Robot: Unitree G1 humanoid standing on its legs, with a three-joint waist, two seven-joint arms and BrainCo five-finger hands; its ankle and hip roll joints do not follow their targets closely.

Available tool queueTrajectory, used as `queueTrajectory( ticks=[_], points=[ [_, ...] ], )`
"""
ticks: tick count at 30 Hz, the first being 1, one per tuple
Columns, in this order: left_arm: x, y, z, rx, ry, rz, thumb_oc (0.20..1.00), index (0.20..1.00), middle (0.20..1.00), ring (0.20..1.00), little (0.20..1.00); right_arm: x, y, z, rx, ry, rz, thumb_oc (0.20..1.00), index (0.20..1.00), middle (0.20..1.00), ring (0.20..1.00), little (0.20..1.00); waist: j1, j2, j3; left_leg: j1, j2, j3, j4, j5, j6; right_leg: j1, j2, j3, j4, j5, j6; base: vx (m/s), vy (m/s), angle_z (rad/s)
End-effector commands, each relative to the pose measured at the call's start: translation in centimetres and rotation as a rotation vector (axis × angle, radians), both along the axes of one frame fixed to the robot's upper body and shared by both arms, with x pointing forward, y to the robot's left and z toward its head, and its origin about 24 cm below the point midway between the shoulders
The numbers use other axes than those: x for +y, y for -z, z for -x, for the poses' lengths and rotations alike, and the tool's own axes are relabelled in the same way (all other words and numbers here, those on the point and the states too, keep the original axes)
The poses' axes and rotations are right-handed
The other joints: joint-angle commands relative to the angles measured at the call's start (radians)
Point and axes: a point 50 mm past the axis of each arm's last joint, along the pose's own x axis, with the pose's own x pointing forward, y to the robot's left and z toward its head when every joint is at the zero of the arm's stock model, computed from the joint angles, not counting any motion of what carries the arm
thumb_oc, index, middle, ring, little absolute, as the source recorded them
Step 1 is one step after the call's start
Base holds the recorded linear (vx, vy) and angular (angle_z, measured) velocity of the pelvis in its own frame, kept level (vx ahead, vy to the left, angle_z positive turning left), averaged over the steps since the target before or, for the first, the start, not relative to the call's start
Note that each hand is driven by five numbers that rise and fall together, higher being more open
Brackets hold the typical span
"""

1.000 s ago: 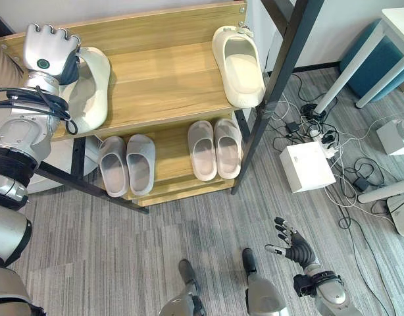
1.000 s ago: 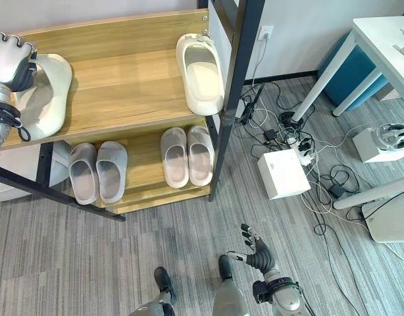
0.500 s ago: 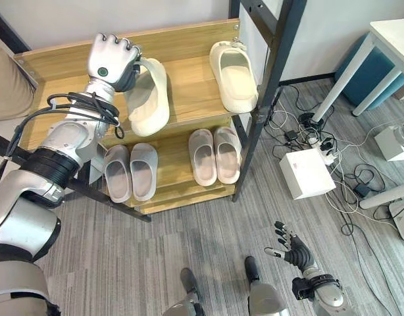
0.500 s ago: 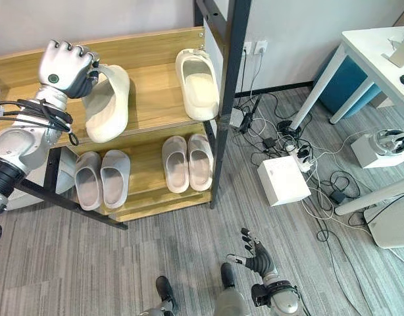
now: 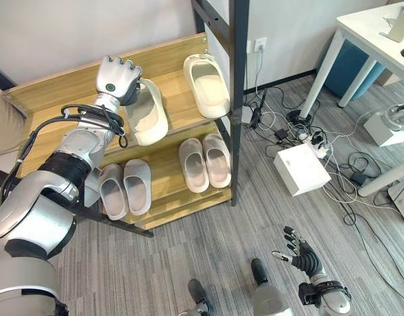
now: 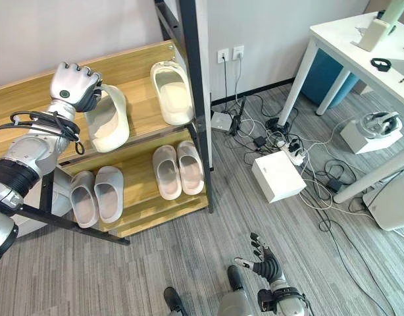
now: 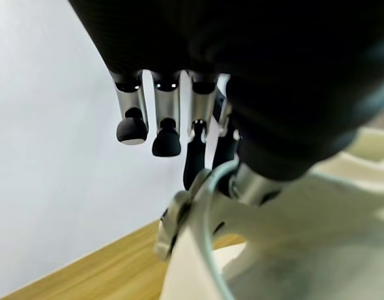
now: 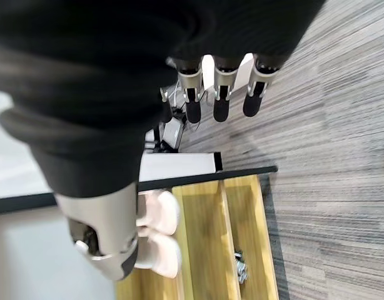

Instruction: Arrange the slippers neatly on the shoe rack.

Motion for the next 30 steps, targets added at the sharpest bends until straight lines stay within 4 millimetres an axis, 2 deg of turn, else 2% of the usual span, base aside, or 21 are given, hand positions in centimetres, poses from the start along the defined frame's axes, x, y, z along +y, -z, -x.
queueTrajectory(
  ticks=[1,2,4,8,12,18,19,27,29,30],
  points=[
    [1.3,-6.5,0.1,-0.183,-0.091,0.021,0.2,0.2,0.2,0.2,0.2,-0.5,-1.3,-0.7,-0.08,0.001,0.01,1.0,1.0,1.0,1.0,1.0,0.012,-0.027,0.016,0.088,0.022,-0.066,0.0,-0.151,-0.037,-0.031,-0.07,-0.042,0.024,-0.012,0.106,0.0,0.0,0.0],
    [1.1,-6.7,0.0,-0.201,-0.105,0.046,0.2,0.2,0.2,0.2,0.2,-1.2,-1.2,-1.5,-0.083,0.022,0.051,1.0,1.0,1.0,1.0,1.0,0.018,-0.028,0.018,0.082,0.023,-0.069,0.0,-0.147,-0.038,-0.035,-0.069,-0.045,0.024,-0.012,0.104,0.01,-0.034,0.0],
    [0.7,-7.0,-0.4,-0.208,-0.11,0.057,0.2,0.2,0.2,0.2,0.2,-1.7,-0.7,-0.7,-0.059,0.032,0.038,1.0,1.0,1.0,1.0,1.0,0.012,-0.029,0.023,0.075,0.024,-0.075,0.0,-0.145,-0.039,-0.04,-0.065,-0.048,0.023,-0.015,0.103,0.02,-0.043,0.05],
    [-0.1,-8.4,-0.3,-0.25,-0.079,0.055,0.2,0.2,0.2,0.2,0.2,-2.0,-1.0,-0.5,-0.063,0.032,0.024,1.0,1.0,1.0,1.0,1.0,0.004,-0.032,0.028,0.06,0.028,-0.075,0.0,-0.141,-0.041,-0.055,-0.062,-0.045,0.021,-0.012,0.103,0.0,-0.014,0.0],
    [-1.4,-8.6,-0.5,-0.265,-0.036,0.037,0.2,0.2,0.2,0.2,0.2,-1.9,-1.0,-0.4,-0.064,0.03,0.022,1.0,1.0,1.0,1.0,1.0,0.002,-0.031,0.028,0.06,0.029,-0.074,0.0,-0.142,-0.041,-0.056,-0.059,-0.043,0.021,-0.015,0.101,0.0,-0.01,-0.02],
    [-2.0,-8.4,-0.8,-0.245,-0.027,0.03,0.2,0.2,0.2,0.2,0.2,-2.2,-0.7,-0.1,-0.046,0.038,0.023,1.0,1.0,1.0,1.0,1.0,-0.001,-0.029,0.029,0.067,0.031,-0.07,0.0,-0.145,-0.042,-0.05,-0.056,-0.04,0.02,-0.018,0.101,0.0,0.0,0.0],
    [-2.0,-8.3,-0.8,-0.24,-0.031,0.038,1.0,1.0,1.0,1.0,1.0,-2.1,-0.6,0.0,-0.041,0.039,0.021,1.0,1.0,1.0,1.0,1.0,-0.003,-0.027,0.029,0.069,0.031,-0.069,0.0,-0.145,-0.042,-0.048,-0.055,-0.04,0.019,-0.019,0.1,0.0,0.0,0.0],
    [-1.8,-7.8,-1.1,-0.196,-0.034,0.106,1.0,1.0,1.0,1.0,1.0,-1.8,-0.4,-0.1,-0.029,0.033,-0.007,1.0,1.0,1.0,1.0,1.0,-0.003,-0.026,0.023,0.083,0.033,-0.068,0.0,-0.144,-0.043,-0.036,-0.052,-0.041,0.019,-0.023,0.097,0.0,0.0,0.0],
    [-2.3,-7.6,-1.1,-0.188,0.008,0.179,1.0,1.0,1.0,1.0,1.0,-1.7,-0.4,-0.4,-0.029,0.035,-0.01,1.0,1.0,1.0,1.0,1.0,0.003,-0.027,0.018,0.086,0.034,-0.072,0.0,-0.142,-0.043,-0.027,-0.051,-0.045,0.019,-0.025,0.095,-0.01,-0.023,0.02],
    [-3.4,-7.0,-1.1,-0.165,0.11,0.348,1.0,1.0,1.0,1.0,1.0,-1.5,-0.5,-0.9,-0.037,0.037,-0.015,1.0,1.0,1.0,1.0,1.0,0.012,-0.032,0.012,0.088,0.034,-0.078,0.0,-0.138,-0.043,-0.016,-0.05,-0.052,0.016,-0.028,0.091,-0.02,-0.048,0.05]
  ],
)
